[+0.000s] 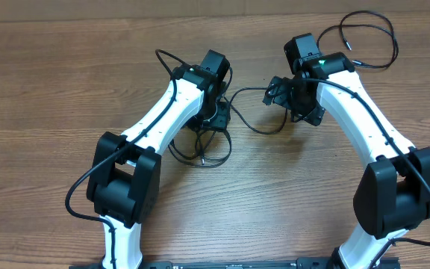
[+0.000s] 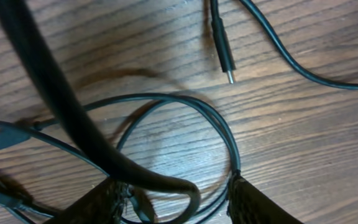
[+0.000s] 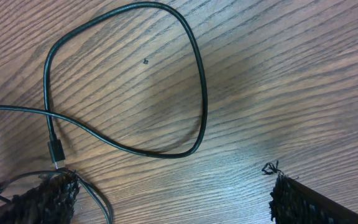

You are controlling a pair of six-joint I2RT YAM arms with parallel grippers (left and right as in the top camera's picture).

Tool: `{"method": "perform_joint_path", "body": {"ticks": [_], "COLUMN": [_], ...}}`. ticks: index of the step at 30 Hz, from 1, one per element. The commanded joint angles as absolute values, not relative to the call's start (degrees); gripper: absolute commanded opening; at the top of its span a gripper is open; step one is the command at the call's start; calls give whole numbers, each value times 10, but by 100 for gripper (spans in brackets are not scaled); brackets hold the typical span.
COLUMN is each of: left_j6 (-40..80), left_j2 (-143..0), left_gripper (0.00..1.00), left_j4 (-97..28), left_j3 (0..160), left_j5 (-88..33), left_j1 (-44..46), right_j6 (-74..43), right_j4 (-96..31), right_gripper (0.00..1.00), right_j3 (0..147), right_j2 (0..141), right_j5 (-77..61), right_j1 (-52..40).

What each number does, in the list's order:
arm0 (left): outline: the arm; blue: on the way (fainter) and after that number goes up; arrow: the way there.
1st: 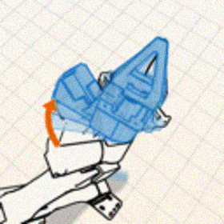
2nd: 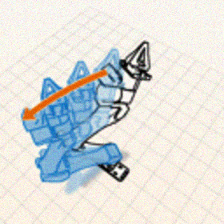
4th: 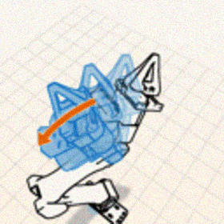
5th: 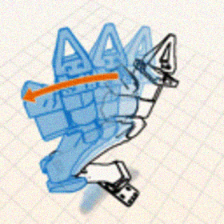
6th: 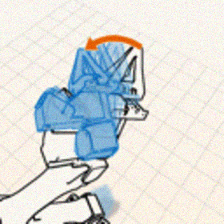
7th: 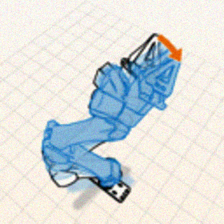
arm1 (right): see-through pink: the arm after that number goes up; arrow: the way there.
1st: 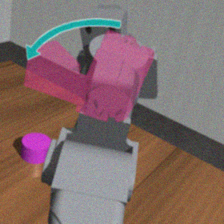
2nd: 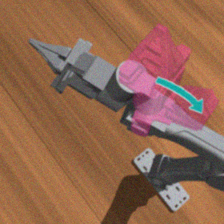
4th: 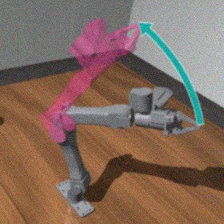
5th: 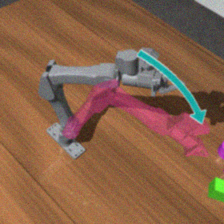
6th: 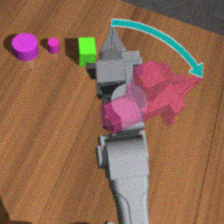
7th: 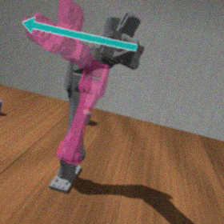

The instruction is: Untangle cables

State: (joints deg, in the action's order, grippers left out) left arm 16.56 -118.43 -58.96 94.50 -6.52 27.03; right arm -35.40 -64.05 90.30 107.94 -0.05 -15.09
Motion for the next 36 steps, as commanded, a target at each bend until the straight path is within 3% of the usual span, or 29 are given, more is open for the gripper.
{"method": "perform_joint_path", "body": {"ticks": [1,8,10,12,13,20,29,36], "left_j6": [166,168,168,168,168,168,167,146], "left_j2": [-1188,-1188,-1188,-1188,-1188,-1183,-1183,-1183], "left_gripper": [51,36,25,7,4,4,4,4], "left_j4": [-580,-569,-569,-569,-569,-609,-796,-783], "left_j3": [940,939,939,939,939,996,1294,1380], "left_j5": [-45,-60,-60,-60,-60,-122,-112,-44], "left_j1": [270,270,270,270,270,270,270,270], "right_j6": [-356,-356,-356,-356,-356,-356,-356,-356], "right_j4": [-637,-635,-635,-635,-635,-636,-635,-636], "right_gripper": [100,100,100,100,100,100,100,100], "right_j3": [900,900,900,900,900,900,900,900], "right_j2": [1070,1070,1070,1071,1071,1075,1075,1075], "right_j5": [-1,-1,-1,-1,-1,-1,-1,-1], "right_j1": [-154,-154,-154,-154,-154,-154,-154,-154]}}
